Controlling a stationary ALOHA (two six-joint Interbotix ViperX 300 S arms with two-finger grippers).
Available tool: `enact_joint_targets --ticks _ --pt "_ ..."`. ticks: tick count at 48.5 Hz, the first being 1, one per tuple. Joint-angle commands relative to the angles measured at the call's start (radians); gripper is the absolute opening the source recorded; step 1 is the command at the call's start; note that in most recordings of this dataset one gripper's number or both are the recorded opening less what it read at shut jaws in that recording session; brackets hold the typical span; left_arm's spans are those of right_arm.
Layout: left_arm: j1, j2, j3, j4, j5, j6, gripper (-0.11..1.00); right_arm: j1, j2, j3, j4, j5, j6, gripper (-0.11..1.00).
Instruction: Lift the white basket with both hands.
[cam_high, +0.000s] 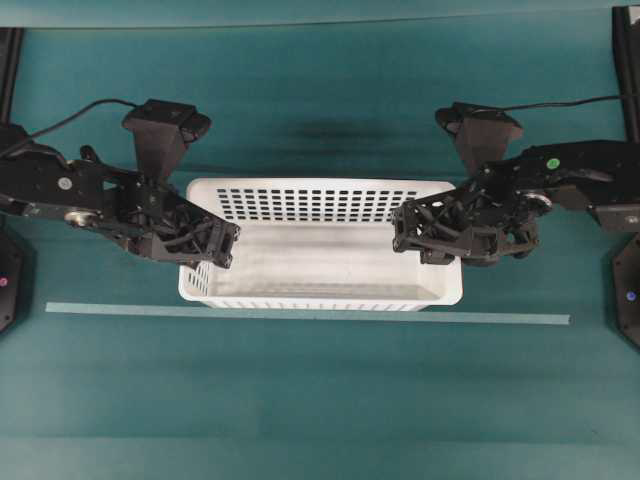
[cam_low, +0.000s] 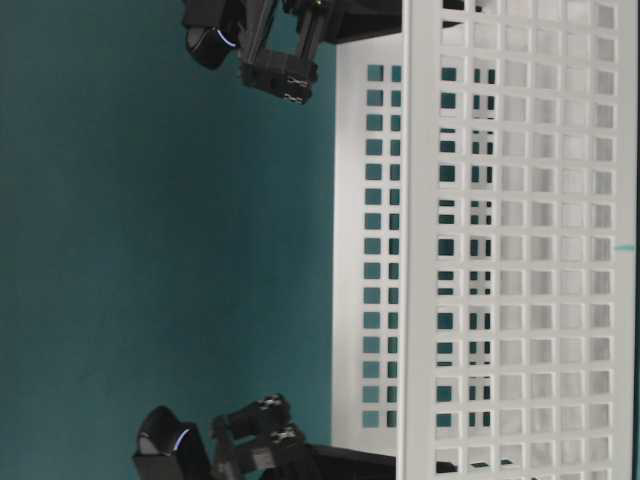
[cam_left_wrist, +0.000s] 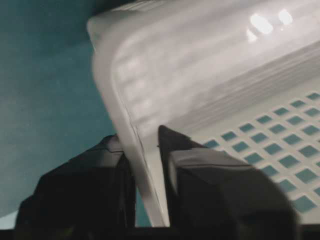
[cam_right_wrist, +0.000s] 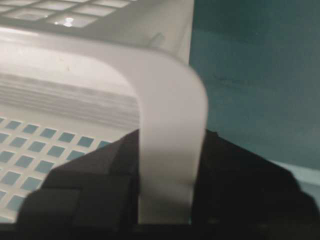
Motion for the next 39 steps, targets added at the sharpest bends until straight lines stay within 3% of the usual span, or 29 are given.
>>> enact_joint_targets --ticks 1,9,14,18,22,39 --pt "-0.003 0.025 -0.008 0.003 -0.018 0.006 0.23 -0.008 0.044 0.008 -0.009 -0.015 -0.028 0.33" --pt "0.005 0.025 -0.006 0.003 -0.031 0.009 0.59 -0.021 0.043 0.008 -0.009 -0.04 -0.046 0.55" --pt "0.006 0.026 -0.006 0.003 -0.038 0.011 0.75 -0.023 0.043 0.009 -0.009 -0.052 -0.048 0.72" --pt "0.006 0.026 -0.005 0.003 -0.046 0.014 0.77 -0.025 0.041 0.009 -0.009 -0.071 -0.048 0.88" --pt "0.006 0.026 -0.005 0.003 -0.058 0.014 0.78 -0.023 0.043 0.011 -0.009 -0.086 -0.048 0.97" --pt "0.008 0.0 0.015 0.003 -0.057 0.023 0.79 -0.023 0.014 -0.002 -0.005 -0.066 -0.038 0.97"
